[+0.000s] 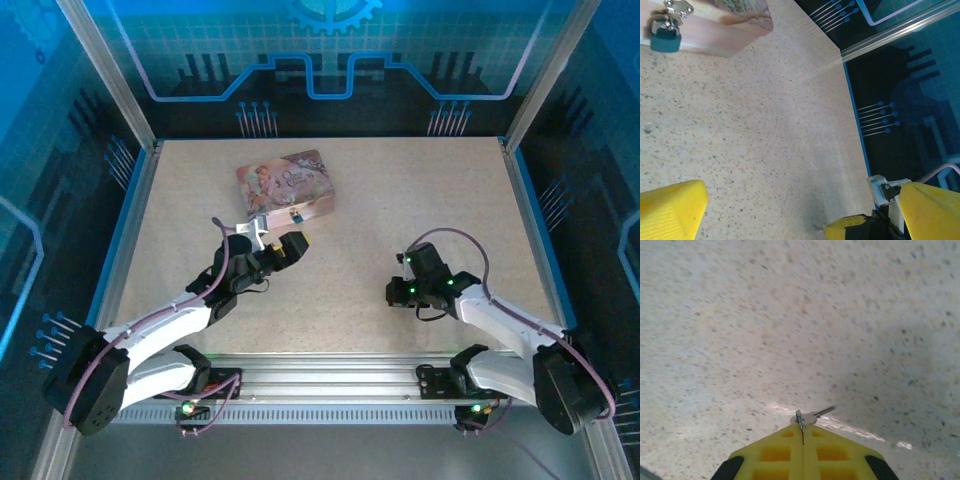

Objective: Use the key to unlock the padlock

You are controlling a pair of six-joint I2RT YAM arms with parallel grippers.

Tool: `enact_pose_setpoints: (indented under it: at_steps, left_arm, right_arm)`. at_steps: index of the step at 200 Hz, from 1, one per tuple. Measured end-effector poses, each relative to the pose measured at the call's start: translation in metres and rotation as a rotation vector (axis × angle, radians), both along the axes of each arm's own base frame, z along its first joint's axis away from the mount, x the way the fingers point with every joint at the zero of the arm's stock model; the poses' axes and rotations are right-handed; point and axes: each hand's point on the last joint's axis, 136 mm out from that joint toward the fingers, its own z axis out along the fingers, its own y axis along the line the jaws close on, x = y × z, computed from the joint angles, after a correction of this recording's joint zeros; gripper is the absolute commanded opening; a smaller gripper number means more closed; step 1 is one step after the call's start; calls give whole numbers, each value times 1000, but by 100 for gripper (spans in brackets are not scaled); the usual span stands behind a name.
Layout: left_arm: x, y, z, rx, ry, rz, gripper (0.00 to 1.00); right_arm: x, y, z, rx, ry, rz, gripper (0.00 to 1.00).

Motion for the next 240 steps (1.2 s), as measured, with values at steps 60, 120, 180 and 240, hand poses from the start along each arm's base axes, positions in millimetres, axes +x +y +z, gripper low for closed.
enact_pose_setpoints:
  at_steps: [60, 120, 180, 240]
  left_arm:
    - [-6, -19, 1, -183, 136, -14, 99]
    - [-6, -53, -15, -433, 356, 5, 98]
    - [-10, -81, -28, -596, 458, 31, 96]
    - [-6, -93, -45, -716, 514, 86, 86]
  right_arm:
    - [14, 22, 35, 133, -129, 40, 0]
    - [33, 60, 87, 235, -287, 117, 0]
    - [51, 101, 109, 284, -347, 180, 0]
    - [52, 126, 103, 300, -330, 216, 0]
